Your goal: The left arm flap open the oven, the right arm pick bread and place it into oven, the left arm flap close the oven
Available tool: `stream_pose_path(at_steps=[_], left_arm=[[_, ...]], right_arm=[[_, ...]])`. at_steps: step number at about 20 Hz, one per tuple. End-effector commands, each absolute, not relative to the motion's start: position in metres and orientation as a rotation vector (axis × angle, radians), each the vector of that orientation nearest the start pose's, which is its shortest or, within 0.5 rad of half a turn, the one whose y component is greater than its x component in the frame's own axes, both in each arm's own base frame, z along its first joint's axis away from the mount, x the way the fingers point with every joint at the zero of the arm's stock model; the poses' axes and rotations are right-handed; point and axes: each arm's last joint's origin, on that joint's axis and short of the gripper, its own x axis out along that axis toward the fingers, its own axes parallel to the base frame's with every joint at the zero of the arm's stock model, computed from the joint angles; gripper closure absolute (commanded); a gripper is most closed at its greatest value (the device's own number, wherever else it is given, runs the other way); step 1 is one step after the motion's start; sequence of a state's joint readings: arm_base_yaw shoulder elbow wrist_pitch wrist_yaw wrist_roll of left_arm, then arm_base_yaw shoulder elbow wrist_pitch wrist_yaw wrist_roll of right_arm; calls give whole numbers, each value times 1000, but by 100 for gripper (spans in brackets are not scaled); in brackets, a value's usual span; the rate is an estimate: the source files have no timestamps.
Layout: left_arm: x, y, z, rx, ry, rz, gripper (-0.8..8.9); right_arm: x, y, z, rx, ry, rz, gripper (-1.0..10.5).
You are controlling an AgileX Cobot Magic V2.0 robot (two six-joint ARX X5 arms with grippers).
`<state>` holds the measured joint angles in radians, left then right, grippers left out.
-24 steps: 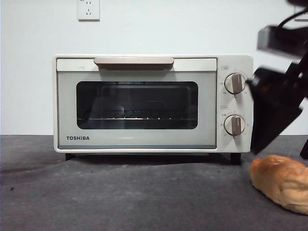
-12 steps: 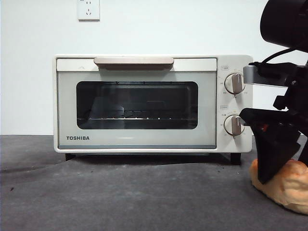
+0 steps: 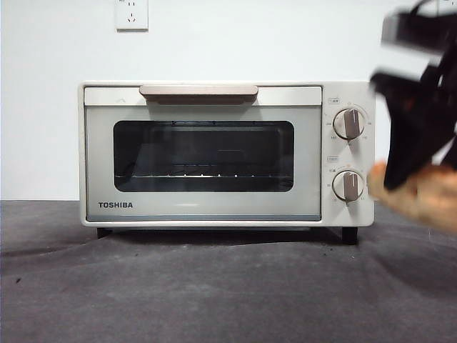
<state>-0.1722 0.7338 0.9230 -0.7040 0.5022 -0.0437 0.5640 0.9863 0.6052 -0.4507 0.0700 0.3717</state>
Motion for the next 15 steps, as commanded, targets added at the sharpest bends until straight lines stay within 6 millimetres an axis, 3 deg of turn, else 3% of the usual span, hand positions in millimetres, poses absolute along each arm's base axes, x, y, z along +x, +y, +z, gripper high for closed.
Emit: stream_pose_path(at_steps=[1,9,15], left_arm=[[144,-45,346,-159,503,-676,795],[201,-96,334,-113,491,-739,795],[232,-133,326,-64,467,-716,795]], right_arm=[[155,97,238,100,815,334,730],[128,80,297,113,679,380,730],[116,72,313,129,620,395,729]])
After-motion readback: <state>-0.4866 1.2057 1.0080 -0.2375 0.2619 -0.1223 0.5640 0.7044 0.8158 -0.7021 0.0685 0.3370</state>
